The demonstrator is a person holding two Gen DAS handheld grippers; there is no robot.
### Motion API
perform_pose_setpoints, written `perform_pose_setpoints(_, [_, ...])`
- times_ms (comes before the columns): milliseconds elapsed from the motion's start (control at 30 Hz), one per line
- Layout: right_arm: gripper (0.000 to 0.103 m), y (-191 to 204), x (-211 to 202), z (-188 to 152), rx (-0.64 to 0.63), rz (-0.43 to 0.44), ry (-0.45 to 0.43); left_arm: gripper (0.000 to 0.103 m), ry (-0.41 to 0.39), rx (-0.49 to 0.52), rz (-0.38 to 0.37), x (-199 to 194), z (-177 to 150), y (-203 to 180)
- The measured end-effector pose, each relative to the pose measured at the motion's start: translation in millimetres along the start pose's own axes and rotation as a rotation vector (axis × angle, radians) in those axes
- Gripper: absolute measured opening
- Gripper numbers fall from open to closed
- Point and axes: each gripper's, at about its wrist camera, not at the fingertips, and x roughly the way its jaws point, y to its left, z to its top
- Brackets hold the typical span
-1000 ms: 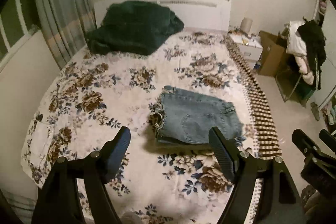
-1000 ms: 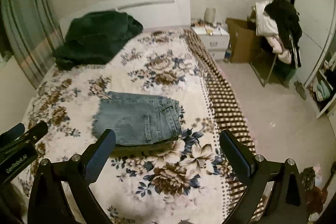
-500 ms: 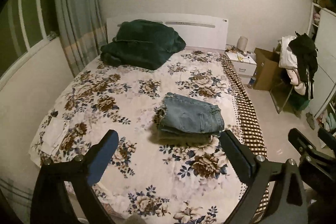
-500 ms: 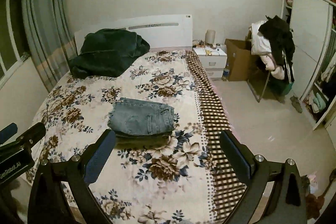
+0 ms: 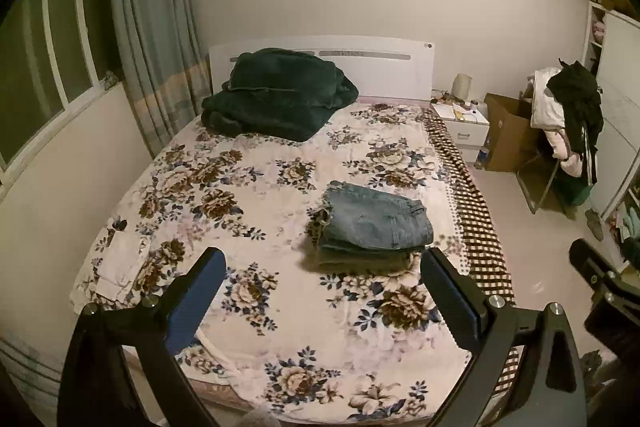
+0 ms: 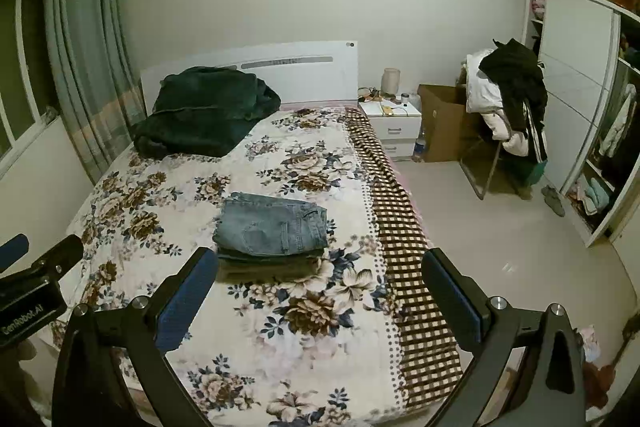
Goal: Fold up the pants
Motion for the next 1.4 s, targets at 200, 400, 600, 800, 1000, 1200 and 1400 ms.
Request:
perform_pose_setpoints(200, [0.103, 6.4, -6.5, 0.7, 0.005, 0.0, -0.006, 0.1, 0.0, 0.005, -0.001, -4.1, -4.0, 6.1])
perform_pose_setpoints(400, [0.103, 10.6, -10.0, 0.2, 0.0, 0.002, -0.001, 0.1, -0.012, 0.002, 0.008, -8.8, -6.3, 10.5])
perform_pose_setpoints(600, [0.103, 13.7, -14.3, -0.2, -0.002, 0.011, 0.004, 0.1, -0.014, 0.0, 0.011, -11.6, -4.7, 13.9])
perform_pose_setpoints(800, [0.103, 14.5, -14.1, 2.8, -0.007, 0.021, 0.009, 0.1, -0.009, 0.0, 0.014, -15.3, -1.5, 15.8])
perform_pose_setpoints(1000, [0.103, 14.9, -8.7, 7.7, -0.011, 0.028, 0.017, 0.1, -0.012, 0.002, 0.018, -15.6, 0.0, 15.6])
perform_pose_setpoints(1200, [0.103, 15.6, -6.7, 8.0, -0.015, 0.033, 0.025, 0.1, -0.015, 0.003, 0.017, -16.1, 0.5, 13.8])
perform_pose_setpoints(1400, [0.103, 14.5, -2.9, 6.0, -0.01, 0.033, 0.036, 0.1, -0.012, 0.002, 0.017, -14.6, 3.0, 12.7])
